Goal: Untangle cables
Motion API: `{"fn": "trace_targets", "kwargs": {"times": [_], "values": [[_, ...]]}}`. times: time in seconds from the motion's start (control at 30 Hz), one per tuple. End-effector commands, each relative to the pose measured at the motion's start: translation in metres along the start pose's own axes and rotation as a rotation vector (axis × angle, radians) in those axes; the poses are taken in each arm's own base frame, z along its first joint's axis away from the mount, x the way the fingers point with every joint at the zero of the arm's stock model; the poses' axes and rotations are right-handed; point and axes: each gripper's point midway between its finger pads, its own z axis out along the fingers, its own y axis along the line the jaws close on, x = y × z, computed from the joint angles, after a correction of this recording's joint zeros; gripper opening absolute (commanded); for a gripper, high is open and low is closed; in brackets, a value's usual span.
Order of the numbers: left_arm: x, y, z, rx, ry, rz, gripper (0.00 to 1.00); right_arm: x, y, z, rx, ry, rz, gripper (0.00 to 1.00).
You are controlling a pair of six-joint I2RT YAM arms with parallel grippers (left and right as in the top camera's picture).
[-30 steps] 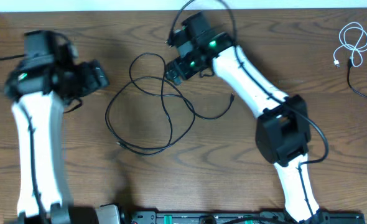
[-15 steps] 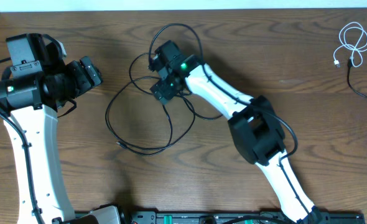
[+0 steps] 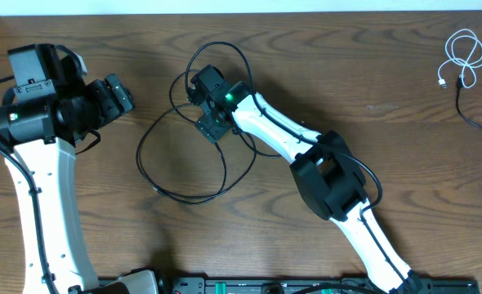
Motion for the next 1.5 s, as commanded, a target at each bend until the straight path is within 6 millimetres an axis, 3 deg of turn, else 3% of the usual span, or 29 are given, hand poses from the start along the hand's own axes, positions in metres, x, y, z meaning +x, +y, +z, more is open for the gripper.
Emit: {"fn": "trace_targets", "kwargs": {"times": [0.0,0.07,0.17,0.23,0.27,0.43,0.53,0.57,0.77,0.93,1.03,1.2,1.33,1.47], "values": [[0.000,0.000,0.000,0.005,0.002,-0.014,0.93,0.036,-0.003,0.030,0.052,0.127,-0.008,0.62],[0.000,0.000,0.000,0.004,0.003,-0.014,0.93,0.043,-0.005,0.029,0.070,0.154,-0.011,0.54],[0.000,0.000,0.000,0.004,0.003,-0.014,0.93,0.055,-0.006,0.027,0.071,0.204,-0.011,0.34],[0.001,0.001,0.001,0.003,0.008,-0.015,0.93,0.065,-0.008,0.024,0.072,0.243,0.000,0.05],[0.002,0.001,0.002,0.003,0.010,-0.016,0.93,0.068,-0.010,0.023,0.073,0.257,0.011,0.01],[0.005,0.003,0.005,-0.001,0.023,-0.018,0.93,0.089,-0.038,0.013,0.080,0.335,0.155,0.01],[0.005,0.002,0.005,0.000,0.021,-0.022,0.92,0.098,-0.070,-0.002,0.078,0.360,0.240,0.01],[0.005,0.002,0.005,0.001,0.020,-0.034,0.93,0.104,-0.093,-0.015,0.087,0.371,0.291,0.01],[0.004,0.000,0.005,0.013,0.018,-0.034,0.92,0.132,-0.178,-0.069,0.129,0.377,0.518,0.01],[0.002,-0.001,0.005,0.018,0.013,-0.033,0.92,0.159,-0.240,-0.122,0.172,0.336,0.704,0.01],[0.001,-0.001,0.005,0.020,0.006,-0.032,0.93,0.186,-0.278,-0.163,0.203,0.309,0.819,0.01],[-0.001,-0.002,0.005,0.022,-0.001,-0.038,0.93,0.230,-0.306,-0.208,0.246,0.332,0.946,0.01],[-0.003,-0.003,0.005,0.026,-0.010,-0.046,0.93,0.264,-0.318,-0.237,0.305,0.378,1.049,0.01],[-0.005,-0.003,0.005,0.028,-0.016,-0.045,0.93,0.300,-0.331,-0.271,0.480,0.442,1.169,0.01]]}}
